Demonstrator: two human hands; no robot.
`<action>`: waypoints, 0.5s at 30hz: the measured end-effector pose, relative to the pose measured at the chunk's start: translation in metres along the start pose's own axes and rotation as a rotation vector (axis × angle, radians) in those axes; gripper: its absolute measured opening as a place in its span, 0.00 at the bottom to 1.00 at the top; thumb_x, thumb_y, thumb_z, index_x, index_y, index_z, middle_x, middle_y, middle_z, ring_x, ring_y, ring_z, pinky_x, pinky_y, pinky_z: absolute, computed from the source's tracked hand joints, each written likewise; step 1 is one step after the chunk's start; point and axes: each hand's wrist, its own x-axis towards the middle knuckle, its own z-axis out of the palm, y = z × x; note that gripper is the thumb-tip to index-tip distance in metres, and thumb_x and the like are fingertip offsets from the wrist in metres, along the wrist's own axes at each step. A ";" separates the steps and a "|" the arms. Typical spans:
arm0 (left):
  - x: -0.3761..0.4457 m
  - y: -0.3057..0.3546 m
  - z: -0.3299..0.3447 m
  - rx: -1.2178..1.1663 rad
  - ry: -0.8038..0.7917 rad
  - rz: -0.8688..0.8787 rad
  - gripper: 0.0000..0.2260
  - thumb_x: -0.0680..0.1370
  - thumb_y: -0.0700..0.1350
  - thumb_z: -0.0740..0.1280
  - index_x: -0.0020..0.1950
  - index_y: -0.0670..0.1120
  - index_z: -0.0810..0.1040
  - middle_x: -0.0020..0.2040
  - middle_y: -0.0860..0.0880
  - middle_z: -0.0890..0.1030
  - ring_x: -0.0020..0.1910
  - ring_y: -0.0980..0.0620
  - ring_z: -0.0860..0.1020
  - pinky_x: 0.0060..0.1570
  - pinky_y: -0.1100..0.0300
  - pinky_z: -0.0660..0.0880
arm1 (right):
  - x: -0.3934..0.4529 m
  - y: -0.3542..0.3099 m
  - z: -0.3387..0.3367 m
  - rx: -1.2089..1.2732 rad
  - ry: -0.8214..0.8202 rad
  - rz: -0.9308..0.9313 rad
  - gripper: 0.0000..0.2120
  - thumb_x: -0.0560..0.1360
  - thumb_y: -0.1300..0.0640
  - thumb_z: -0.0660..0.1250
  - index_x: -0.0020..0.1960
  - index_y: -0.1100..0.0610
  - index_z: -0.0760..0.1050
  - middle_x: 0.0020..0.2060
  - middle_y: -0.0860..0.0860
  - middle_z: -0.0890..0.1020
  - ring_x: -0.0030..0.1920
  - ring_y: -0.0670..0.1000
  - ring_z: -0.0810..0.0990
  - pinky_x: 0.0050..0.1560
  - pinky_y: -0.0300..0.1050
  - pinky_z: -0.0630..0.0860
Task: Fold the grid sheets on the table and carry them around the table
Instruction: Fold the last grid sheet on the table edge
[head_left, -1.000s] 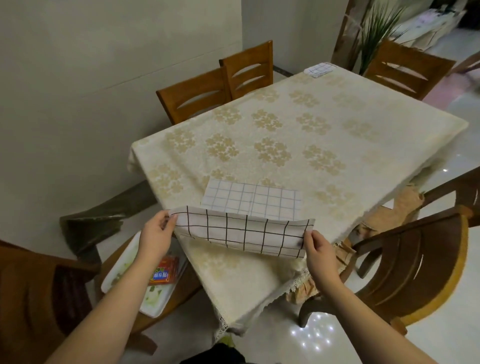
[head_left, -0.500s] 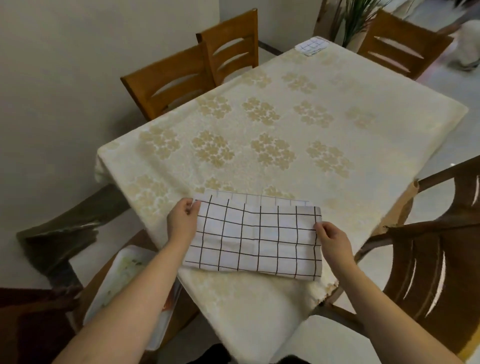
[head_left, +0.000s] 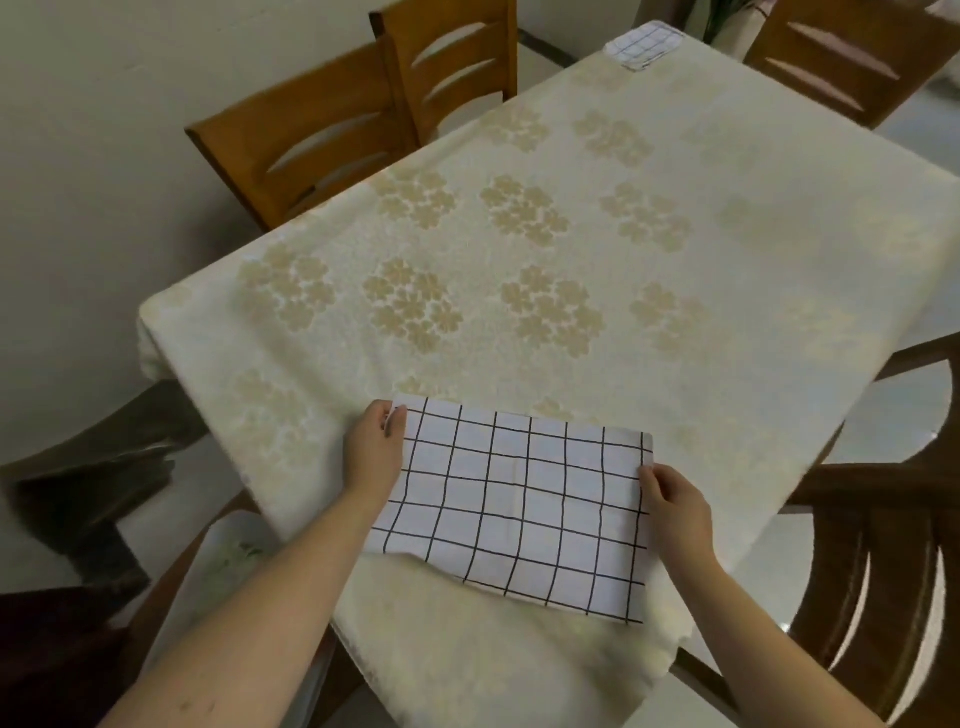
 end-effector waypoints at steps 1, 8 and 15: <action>0.002 0.000 0.004 0.022 0.010 0.003 0.12 0.82 0.48 0.62 0.48 0.39 0.75 0.37 0.45 0.75 0.37 0.47 0.73 0.34 0.60 0.60 | 0.004 0.001 0.001 -0.018 0.001 0.001 0.08 0.81 0.54 0.61 0.49 0.52 0.78 0.37 0.47 0.80 0.37 0.43 0.75 0.35 0.36 0.68; 0.011 -0.008 0.024 0.182 0.069 0.032 0.12 0.80 0.51 0.64 0.42 0.45 0.73 0.33 0.49 0.74 0.31 0.46 0.71 0.28 0.56 0.60 | 0.023 0.014 0.010 -0.127 0.056 0.038 0.08 0.80 0.46 0.62 0.48 0.46 0.77 0.38 0.45 0.81 0.39 0.49 0.78 0.34 0.44 0.69; 0.015 -0.011 0.024 0.279 0.075 0.079 0.11 0.79 0.51 0.67 0.43 0.45 0.73 0.34 0.49 0.74 0.31 0.45 0.71 0.31 0.56 0.63 | 0.021 0.011 0.014 -0.174 0.087 0.050 0.08 0.79 0.43 0.62 0.46 0.45 0.74 0.36 0.42 0.79 0.37 0.48 0.76 0.34 0.43 0.68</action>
